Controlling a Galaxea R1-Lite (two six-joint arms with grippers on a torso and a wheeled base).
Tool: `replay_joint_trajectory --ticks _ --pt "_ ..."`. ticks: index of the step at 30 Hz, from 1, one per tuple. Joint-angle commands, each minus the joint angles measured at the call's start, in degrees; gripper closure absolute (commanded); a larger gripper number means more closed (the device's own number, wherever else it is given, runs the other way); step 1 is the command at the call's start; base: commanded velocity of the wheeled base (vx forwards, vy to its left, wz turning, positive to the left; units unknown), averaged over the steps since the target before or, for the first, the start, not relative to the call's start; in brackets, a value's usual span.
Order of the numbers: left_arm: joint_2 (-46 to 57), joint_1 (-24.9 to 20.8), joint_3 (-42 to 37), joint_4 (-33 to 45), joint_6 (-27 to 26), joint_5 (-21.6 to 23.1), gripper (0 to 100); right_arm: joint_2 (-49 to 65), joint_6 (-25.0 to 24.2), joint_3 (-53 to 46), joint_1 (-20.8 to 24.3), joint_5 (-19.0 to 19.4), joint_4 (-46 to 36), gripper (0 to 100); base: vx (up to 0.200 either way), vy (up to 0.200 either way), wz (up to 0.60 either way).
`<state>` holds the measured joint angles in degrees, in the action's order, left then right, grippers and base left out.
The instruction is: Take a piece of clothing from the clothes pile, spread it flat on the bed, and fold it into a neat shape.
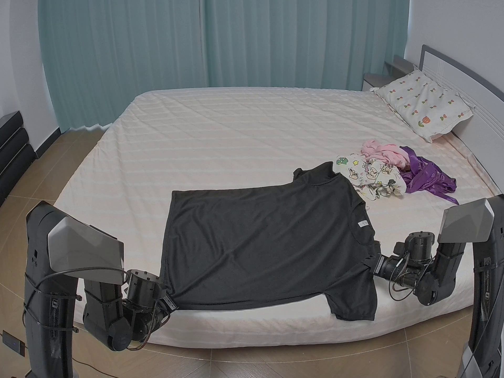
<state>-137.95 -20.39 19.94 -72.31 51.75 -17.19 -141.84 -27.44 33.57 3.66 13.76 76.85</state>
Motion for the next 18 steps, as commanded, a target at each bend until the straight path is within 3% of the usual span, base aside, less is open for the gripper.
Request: replay_joint_trajectory --ticks 1,6,7,12,18 --pt "-0.13 0.00 -0.08 -0.02 0.11 -0.04 100 1.56 3.45 6.15 -0.58 2.76 -4.87 100 0.000 0.000 0.00" --pt "-0.13 0.00 -0.08 -0.11 0.11 -0.04 100 1.30 8.02 11.69 -1.55 3.11 -12.34 100 0.000 0.000 0.00" --pt "-0.13 0.00 -0.08 -0.02 0.11 -0.04 100 1.04 8.54 12.83 -1.64 3.38 -13.13 0 0.000 0.000 0.00" --pt "-0.13 0.00 -0.08 -0.02 0.11 -0.04 100 0.33 8.37 15.91 -2.08 3.64 -13.04 0 0.000 0.000 0.00" --pt "-0.13 0.00 -0.08 -0.02 0.19 -0.04 100 2.44 7.14 12.31 -4.45 3.38 -13.57 0 0.000 0.000 0.00"
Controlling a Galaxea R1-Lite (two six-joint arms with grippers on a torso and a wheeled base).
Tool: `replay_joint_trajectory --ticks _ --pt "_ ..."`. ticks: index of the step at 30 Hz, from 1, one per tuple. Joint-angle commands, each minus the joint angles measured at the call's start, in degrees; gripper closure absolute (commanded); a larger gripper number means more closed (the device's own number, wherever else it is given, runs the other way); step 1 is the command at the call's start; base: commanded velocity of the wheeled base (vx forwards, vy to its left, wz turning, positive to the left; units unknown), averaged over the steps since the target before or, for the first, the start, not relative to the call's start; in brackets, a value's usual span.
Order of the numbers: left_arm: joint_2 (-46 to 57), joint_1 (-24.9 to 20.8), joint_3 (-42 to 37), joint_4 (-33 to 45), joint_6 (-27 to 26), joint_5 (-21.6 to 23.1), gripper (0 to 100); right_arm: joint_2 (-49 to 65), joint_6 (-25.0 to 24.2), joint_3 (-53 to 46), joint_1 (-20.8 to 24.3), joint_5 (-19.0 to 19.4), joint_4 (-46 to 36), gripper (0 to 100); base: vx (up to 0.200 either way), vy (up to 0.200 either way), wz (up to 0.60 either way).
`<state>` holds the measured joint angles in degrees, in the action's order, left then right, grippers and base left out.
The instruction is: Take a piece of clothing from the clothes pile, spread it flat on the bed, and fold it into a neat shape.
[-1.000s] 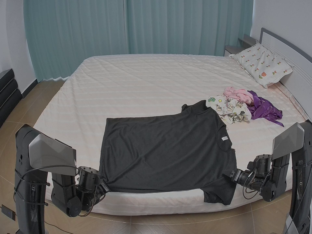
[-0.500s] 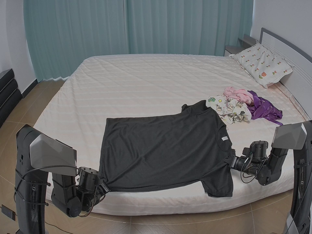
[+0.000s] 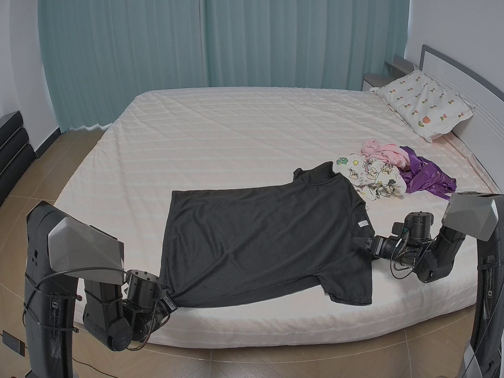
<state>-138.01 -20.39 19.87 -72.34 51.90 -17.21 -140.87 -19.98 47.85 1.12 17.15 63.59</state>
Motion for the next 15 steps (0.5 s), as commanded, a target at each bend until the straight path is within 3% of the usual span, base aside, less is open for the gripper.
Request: replay_joint_trajectory --ticks 1,7,8,10,13,15 --pt "-0.07 0.00 -0.01 0.00 0.05 -0.01 100 1.66 -0.41 -2.76 -2.97 0.16 -0.22 0 0.000 0.000 0.00" --pt "-0.07 0.00 -0.01 0.00 0.31 -0.01 100 4.73 -2.34 -9.35 -6.75 2.36 0.66 0 0.000 0.000 0.00" --pt "0.02 0.00 -0.01 0.00 0.93 0.07 100 7.02 -4.01 -14.63 -6.57 5.88 1.10 0 0.000 0.000 0.00" --pt "0.02 0.00 -0.01 0.00 1.01 0.07 100 9.13 -4.45 -19.20 -6.04 9.04 1.72 0 0.000 0.000 0.00" --pt "0.02 0.00 -0.01 0.00 1.01 0.07 100 10.09 -4.45 -22.71 -4.37 9.57 1.72 0 0.000 0.000 0.00" --pt "0.02 0.00 -0.01 0.00 1.01 0.07 100 9.74 -4.45 -25.61 -0.68 7.98 1.89 0 0.000 0.000 0.00"
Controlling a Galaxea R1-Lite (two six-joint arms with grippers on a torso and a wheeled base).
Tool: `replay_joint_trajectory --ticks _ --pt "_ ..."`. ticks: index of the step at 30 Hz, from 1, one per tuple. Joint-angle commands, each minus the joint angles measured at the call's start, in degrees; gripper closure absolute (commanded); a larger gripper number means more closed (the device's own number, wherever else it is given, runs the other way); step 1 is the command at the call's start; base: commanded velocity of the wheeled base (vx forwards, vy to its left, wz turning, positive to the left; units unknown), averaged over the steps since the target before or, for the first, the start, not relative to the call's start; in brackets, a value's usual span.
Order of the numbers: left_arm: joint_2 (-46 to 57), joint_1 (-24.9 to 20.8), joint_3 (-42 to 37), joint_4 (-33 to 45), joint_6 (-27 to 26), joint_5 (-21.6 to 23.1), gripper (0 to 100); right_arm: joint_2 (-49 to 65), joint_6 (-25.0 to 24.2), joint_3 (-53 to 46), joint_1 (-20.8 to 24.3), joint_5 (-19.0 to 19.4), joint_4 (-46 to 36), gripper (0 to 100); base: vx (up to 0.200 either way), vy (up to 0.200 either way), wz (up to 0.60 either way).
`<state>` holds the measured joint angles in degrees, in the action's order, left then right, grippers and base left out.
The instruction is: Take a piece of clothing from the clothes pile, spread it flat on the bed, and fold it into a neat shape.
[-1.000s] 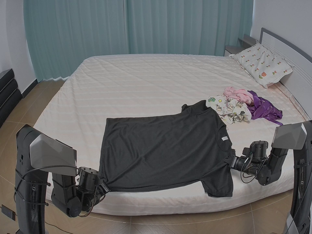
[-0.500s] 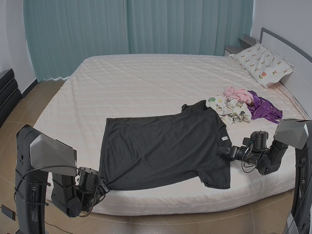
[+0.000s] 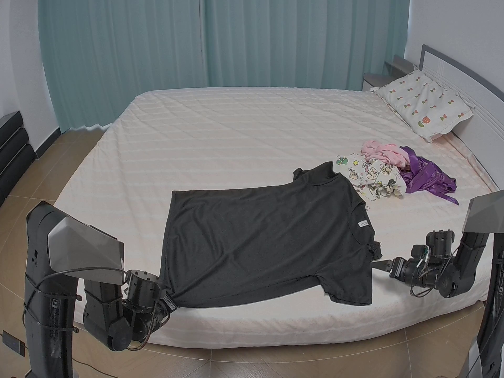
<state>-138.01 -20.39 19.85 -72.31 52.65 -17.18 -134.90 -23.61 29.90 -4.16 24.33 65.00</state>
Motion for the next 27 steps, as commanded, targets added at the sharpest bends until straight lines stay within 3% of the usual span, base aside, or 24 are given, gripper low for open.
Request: replay_joint_trajectory --ticks 1,7,12,21,27 --pt "0.02 0.00 0.02 -0.02 0.26 0.04 100 3.59 -0.82 -8.28 5.56 -0.25 0.48 0 0.000 0.000 0.00" --pt "0.02 0.00 0.02 -0.11 0.35 0.04 100 2.01 -0.82 -9.69 8.90 -3.06 0.57 0 0.000 0.000 0.00" --pt "0.02 0.00 0.10 -0.11 0.35 0.04 100 0.78 -0.64 -9.78 10.92 -7.63 0.74 0 0.000 0.000 0.00" --pt "0.02 0.00 0.10 -0.02 0.35 0.04 100 -0.10 -0.82 -8.11 13.74 -8.25 0.74 0 0.000 0.000 0.00" --pt "0.02 0.00 0.10 -0.11 0.35 0.04 100 -2.21 -0.82 -5.47 15.76 -13.96 0.65 0 0.000 0.000 0.00"
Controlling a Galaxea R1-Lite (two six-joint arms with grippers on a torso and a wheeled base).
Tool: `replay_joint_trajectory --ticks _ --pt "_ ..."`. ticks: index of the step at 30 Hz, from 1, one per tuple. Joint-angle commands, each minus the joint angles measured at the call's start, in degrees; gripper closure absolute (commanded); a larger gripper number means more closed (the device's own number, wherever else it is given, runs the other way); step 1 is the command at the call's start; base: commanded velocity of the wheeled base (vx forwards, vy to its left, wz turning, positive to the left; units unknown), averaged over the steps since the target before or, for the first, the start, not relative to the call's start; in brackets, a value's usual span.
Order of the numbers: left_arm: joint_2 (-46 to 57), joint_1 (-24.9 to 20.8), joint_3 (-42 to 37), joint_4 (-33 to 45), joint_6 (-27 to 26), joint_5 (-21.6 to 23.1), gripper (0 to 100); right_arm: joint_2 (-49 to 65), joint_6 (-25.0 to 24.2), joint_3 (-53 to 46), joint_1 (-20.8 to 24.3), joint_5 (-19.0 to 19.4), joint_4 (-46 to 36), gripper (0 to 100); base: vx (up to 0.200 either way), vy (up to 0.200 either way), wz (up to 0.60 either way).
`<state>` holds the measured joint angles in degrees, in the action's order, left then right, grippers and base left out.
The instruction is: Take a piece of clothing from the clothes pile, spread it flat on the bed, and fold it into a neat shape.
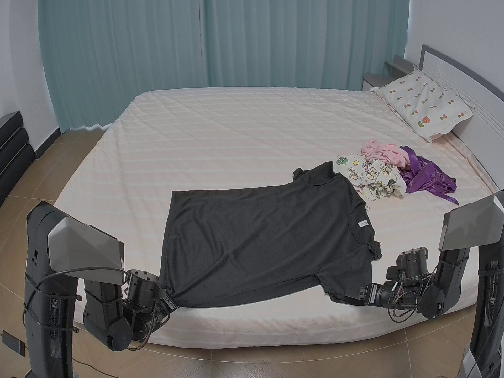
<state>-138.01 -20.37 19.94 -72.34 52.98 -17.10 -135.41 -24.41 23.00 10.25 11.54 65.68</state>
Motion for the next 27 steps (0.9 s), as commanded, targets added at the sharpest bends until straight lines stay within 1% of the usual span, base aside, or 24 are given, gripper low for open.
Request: replay_joint_trajectory --ticks 1,3,4,10,13,20,22,27 --pt "0.02 0.07 0.01 -0.08 0.02 -0.04 100 -1.87 -0.03 1.78 1.35 -1.44 -0.12 0 0.000 0.000 0.00" --pt "0.02 -0.02 0.01 0.00 0.02 -0.04 100 -1.87 -0.12 1.78 1.44 -1.61 -0.12 0 0.000 0.000 0.00" --pt "0.02 0.07 0.01 -0.08 0.02 -0.04 100 -1.78 -0.03 1.43 1.44 -1.61 -0.12 100 0.000 0.000 0.00" --pt "0.37 0.60 0.01 -0.08 0.19 1.11 100 -0.11 0.06 -1.29 0.47 -1.61 -0.73 100 0.000 0.000 0.00" --pt "0.55 0.77 0.10 0.00 0.63 1.46 100 1.29 0.32 -2.61 -1.55 -1.35 -1.00 100 0.000 0.000 0.00" --pt "0.72 0.77 0.10 -0.08 0.72 1.37 100 5.51 0.94 -6.57 -4.19 -0.73 -1.70 100 0.000 0.000 0.00" --pt "1.16 0.77 -0.08 -0.17 0.46 1.11 100 6.57 2.17 -8.06 -4.98 -0.73 -1.70 100 0.000 0.000 0.00" --pt "4.59 0.42 -2.54 -0.70 0.11 1.02 100 8.41 7.27 -12.37 -7.62 -0.73 -1.52 100 0.000 0.000 0.00"
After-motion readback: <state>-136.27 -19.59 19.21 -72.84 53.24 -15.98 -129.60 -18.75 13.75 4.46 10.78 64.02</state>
